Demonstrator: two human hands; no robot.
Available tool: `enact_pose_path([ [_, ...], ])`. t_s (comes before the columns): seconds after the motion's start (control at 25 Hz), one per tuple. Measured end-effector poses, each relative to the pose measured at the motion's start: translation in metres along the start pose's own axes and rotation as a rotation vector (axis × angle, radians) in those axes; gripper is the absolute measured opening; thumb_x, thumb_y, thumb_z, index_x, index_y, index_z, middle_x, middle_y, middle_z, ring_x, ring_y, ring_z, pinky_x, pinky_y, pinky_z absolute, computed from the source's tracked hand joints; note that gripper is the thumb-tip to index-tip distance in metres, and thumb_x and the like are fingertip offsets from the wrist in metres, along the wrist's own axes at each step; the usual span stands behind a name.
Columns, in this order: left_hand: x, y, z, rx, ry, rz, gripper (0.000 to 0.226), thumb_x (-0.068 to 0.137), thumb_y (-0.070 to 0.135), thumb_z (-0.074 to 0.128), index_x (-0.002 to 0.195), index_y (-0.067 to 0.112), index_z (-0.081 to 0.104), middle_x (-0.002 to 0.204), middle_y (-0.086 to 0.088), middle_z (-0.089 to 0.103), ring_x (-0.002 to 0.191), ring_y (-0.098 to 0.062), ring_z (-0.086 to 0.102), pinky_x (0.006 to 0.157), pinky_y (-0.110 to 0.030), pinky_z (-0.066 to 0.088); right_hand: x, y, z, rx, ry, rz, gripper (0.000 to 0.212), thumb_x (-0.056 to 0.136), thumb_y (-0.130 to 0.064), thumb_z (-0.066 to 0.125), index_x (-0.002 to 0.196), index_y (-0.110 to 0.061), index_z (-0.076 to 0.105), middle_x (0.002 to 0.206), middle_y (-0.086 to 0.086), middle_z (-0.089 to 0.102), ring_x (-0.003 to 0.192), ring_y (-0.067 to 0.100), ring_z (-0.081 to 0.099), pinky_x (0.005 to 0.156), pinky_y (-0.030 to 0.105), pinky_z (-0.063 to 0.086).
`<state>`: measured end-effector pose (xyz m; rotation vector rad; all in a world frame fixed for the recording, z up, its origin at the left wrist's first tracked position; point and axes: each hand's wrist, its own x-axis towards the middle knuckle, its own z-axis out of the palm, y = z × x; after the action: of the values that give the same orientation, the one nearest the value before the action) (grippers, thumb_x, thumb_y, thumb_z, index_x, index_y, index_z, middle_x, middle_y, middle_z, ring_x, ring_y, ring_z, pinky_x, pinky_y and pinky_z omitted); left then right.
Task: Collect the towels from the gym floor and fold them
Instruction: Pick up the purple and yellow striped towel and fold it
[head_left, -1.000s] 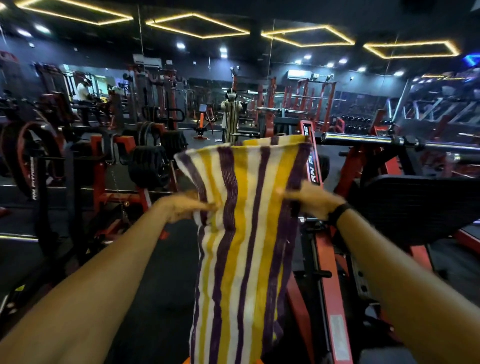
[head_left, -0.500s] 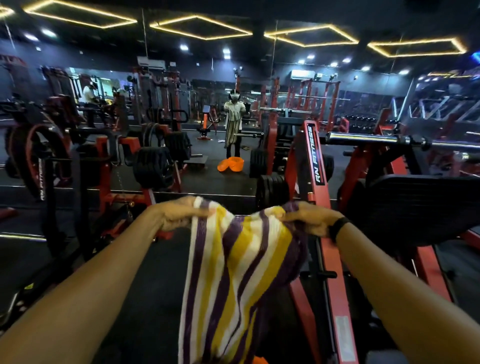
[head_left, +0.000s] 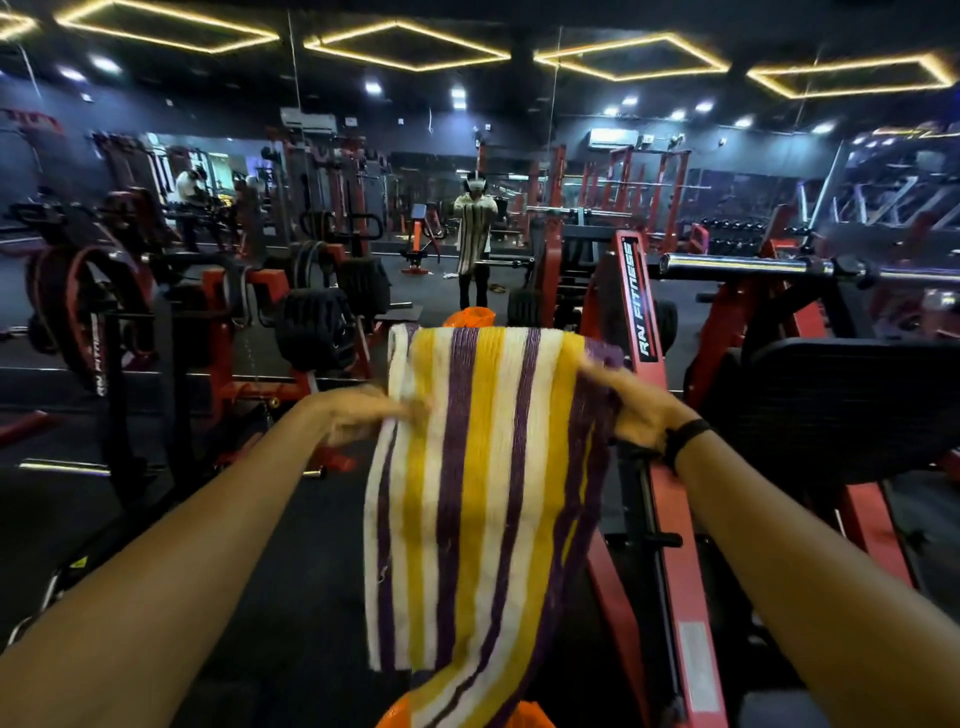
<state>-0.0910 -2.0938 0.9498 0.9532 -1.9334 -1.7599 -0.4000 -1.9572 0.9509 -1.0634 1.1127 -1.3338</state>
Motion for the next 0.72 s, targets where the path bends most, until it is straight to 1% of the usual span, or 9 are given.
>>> enact_pose_path([
  [0.08,-0.006,-0.007,0.007,0.145,-0.079,-0.108,0.086,0.032,0.047,0.093,0.107,0.018,0.065,0.106,-0.005,0.072,0.098,-0.021,0.069,0.084,-0.035,0.056,-0.004,0.017,-0.001,-0.233,-0.068,0.181,0.051,0.073,-0.010,0.073,0.122,-0.009,0.059,0.111,0.011,0.069,0.101,0.025,0.067,0.091,0.042,0.054],
  [0.12,-0.004,-0.009,0.008,0.085,-0.069,-0.039,0.082,0.033,0.046,0.094,0.105,0.016,0.066,0.103,-0.007,0.073,0.094,-0.020,0.070,0.079,-0.034,0.057,-0.006,0.019,-0.001,-0.256,-0.068,0.203,0.056,0.068,-0.011,0.078,0.121,-0.008,0.059,0.108,0.011,0.070,0.096,0.024,0.068,0.088,0.040,0.056],
  [0.2,-0.003,-0.006,0.013,-0.176,0.061,0.087,0.060,0.049,0.038,0.091,0.098,0.013,0.067,0.096,-0.011,0.073,0.083,-0.018,0.072,0.069,-0.031,0.059,-0.003,0.011,-0.008,-0.131,0.007,0.078,0.058,0.057,-0.024,0.087,0.109,-0.010,0.065,0.097,0.009,0.073,0.085,0.020,0.071,0.078,0.033,0.059],
  [0.28,-0.002,0.001,0.014,-0.249,0.090,0.086,0.030,0.072,0.026,0.075,0.100,0.015,0.067,0.096,-0.008,0.073,0.082,-0.016,0.072,0.072,-0.033,0.059,-0.005,-0.001,-0.009,-0.006,0.028,0.000,0.039,0.069,-0.027,0.076,0.105,-0.012,0.069,0.100,0.009,0.074,0.088,0.020,0.071,0.074,0.033,0.059],
  [0.4,0.002,0.004,0.018,-0.196,0.163,0.036,0.021,0.081,0.023,0.070,0.102,0.017,0.067,0.101,-0.009,0.073,0.082,-0.014,0.072,0.072,-0.030,0.058,-0.007,0.008,-0.006,-0.195,-0.044,0.150,0.022,0.082,-0.007,0.063,0.101,-0.013,0.071,0.103,0.010,0.073,0.091,0.020,0.071,0.078,0.034,0.059],
  [0.52,0.001,0.010,0.018,-0.278,0.235,0.137,0.014,0.084,0.021,0.066,0.096,0.013,0.067,0.090,-0.010,0.073,0.074,-0.015,0.072,0.065,-0.029,0.059,-0.005,0.002,-0.005,-0.028,0.048,-0.028,0.024,0.090,-0.010,0.055,0.083,-0.018,0.076,0.087,0.005,0.075,0.077,0.015,0.072,0.071,0.031,0.060],
  [0.6,0.002,0.013,0.020,-0.138,0.203,0.101,0.014,0.083,0.019,0.069,0.096,0.014,0.067,0.085,-0.005,0.075,0.077,-0.016,0.072,0.064,-0.027,0.058,-0.008,-0.007,-0.002,-0.053,-0.015,-0.008,0.019,0.082,-0.012,0.063,0.098,-0.014,0.073,0.098,0.009,0.074,0.086,0.020,0.072,0.079,0.035,0.059],
  [0.64,0.002,0.015,0.022,-0.135,0.253,0.103,0.009,0.084,0.017,0.068,0.093,0.013,0.066,0.080,-0.004,0.074,0.072,-0.015,0.071,0.059,-0.025,0.058,-0.007,-0.005,-0.002,-0.155,-0.057,0.045,0.029,0.075,-0.012,0.071,0.104,-0.010,0.071,0.101,0.011,0.073,0.090,0.022,0.071,0.082,0.035,0.058],
  [0.72,0.006,0.023,0.023,-0.262,0.382,0.180,0.005,0.087,0.015,0.066,0.085,0.010,0.065,0.067,-0.002,0.072,0.059,-0.010,0.069,0.051,-0.022,0.055,-0.001,-0.003,-0.003,-0.216,0.015,0.061,0.041,0.060,-0.019,0.081,0.097,-0.007,0.072,0.092,0.011,0.074,0.080,0.020,0.072,0.075,0.033,0.059],
])
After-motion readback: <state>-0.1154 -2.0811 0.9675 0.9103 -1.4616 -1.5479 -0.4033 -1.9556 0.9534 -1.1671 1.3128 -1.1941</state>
